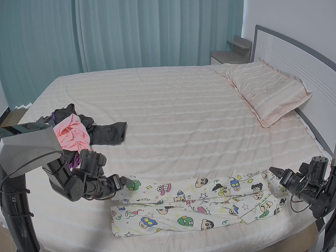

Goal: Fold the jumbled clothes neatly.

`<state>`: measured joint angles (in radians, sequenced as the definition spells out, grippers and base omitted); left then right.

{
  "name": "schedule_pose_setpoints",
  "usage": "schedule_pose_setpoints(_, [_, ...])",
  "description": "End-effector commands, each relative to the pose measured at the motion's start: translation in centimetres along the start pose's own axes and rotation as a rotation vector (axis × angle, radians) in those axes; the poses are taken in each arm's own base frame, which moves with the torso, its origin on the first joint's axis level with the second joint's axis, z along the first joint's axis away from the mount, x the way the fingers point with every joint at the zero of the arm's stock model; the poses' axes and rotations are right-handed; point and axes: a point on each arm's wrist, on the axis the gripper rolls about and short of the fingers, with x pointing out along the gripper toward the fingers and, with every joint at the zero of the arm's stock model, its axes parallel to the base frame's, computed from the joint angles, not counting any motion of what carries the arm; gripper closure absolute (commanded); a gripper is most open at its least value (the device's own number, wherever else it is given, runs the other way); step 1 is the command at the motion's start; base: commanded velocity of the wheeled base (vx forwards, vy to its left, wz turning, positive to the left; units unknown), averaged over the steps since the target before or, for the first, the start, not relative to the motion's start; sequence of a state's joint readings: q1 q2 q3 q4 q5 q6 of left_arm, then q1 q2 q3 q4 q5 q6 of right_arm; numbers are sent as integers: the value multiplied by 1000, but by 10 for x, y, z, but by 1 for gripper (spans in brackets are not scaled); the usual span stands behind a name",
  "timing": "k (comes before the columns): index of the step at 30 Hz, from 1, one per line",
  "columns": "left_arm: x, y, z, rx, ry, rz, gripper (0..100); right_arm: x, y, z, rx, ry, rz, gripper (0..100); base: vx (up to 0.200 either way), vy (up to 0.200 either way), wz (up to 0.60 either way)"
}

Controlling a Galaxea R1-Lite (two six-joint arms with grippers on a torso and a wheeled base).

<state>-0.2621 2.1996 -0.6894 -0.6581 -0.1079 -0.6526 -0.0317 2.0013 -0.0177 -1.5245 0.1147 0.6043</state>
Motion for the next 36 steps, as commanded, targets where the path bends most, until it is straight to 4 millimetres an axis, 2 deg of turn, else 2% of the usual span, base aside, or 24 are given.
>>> schedule_pose_setpoints(1, [-20,0,-6,-2,6,-17,0,-3,-2,-3,2,17,-10,0,0,0,0])
schedule_pose_setpoints(8, [-23,-6,-23,34,66,-54,0,-3,-2,-3,2,17,-10,0,0,0,0])
schedule_pose_setpoints(14, [-5,-11,-40,78,118,-28,0,-3,-2,-3,1,11,-18,0,0,0,0])
schedule_pose_setpoints(17, [2,-14,-41,99,101,-6,0,-3,-1,-4,0,10,-19,0,0,0,0])
schedule_pose_setpoints(30, [9,-33,-56,162,107,-9,0,-3,-1,-4,-1,10,-17,0,0,0,0])
schedule_pose_setpoints(31, [12,-33,-57,167,95,12,100,-3,0,-4,-2,10,-15,0,0,0,0])
schedule_pose_setpoints(36, [14,-35,-60,177,93,19,100,-3,0,-3,-2,6,-15,0,0,0,0])
